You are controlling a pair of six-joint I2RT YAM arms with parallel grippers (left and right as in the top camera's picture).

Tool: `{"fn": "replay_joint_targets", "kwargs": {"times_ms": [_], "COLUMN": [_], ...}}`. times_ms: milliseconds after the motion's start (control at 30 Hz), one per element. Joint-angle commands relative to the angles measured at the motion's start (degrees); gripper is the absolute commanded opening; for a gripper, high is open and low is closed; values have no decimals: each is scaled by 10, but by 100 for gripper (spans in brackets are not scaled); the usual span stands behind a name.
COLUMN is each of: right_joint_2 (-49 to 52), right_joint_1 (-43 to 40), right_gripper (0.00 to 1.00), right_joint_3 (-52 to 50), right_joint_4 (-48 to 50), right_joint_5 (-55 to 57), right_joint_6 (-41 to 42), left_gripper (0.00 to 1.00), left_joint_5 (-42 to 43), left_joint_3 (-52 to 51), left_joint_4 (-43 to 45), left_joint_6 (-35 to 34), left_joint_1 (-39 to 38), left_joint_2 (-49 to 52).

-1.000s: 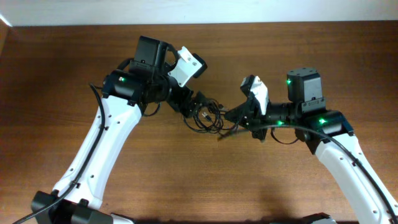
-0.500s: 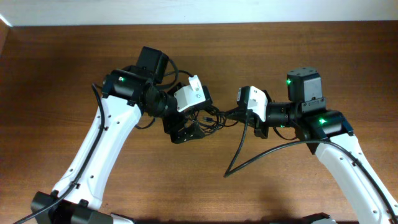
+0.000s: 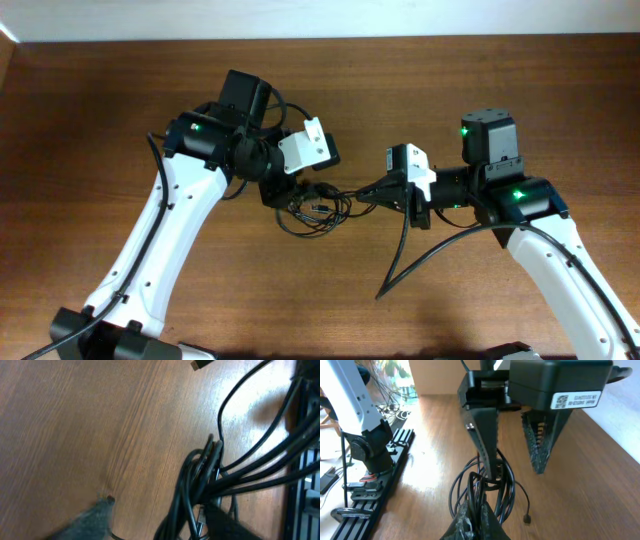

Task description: Untangle cables

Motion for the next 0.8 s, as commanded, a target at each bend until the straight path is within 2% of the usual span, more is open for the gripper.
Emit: {"fn": "replay_joint_targets", "kwargs": {"times_ms": [0,33,67,333,433,533,633,733,767], "right_joint_2": [1,1,1,1,1,1,1,1,1], "right_joint_1": [3,3,3,3,3,3,3,3,3], "right_gripper": [4,4,4,5,11,15,20,26,38], "right_joint_3": [7,7,7,7,7,7,7,7,7], "right_joint_4": [2,2,2,0,-10,-11,-11,-11,-11], "right_joint_5": [-29,-29,-29,-27,-26,8,37,37,45], "right_joint_6": [-7,-7,-7,-6,-3,51,104,104,121], "left_gripper": [20,5,0,0,0,0,0,0,0], "left_joint_5": [25,34,35,41,61,87,88,88,88], "left_joint_3": [6,6,6,6,6,6,6,6,6], "left_joint_4": [-2,-3,-3,-2,2,2,4,4,4], "left_joint_6": [5,5,5,5,5,5,5,5,5], "left_joint_1": [0,0,0,0,0,0,0,0,0], "left_joint_2": [5,5,5,5,5,5,5,5,5]}}
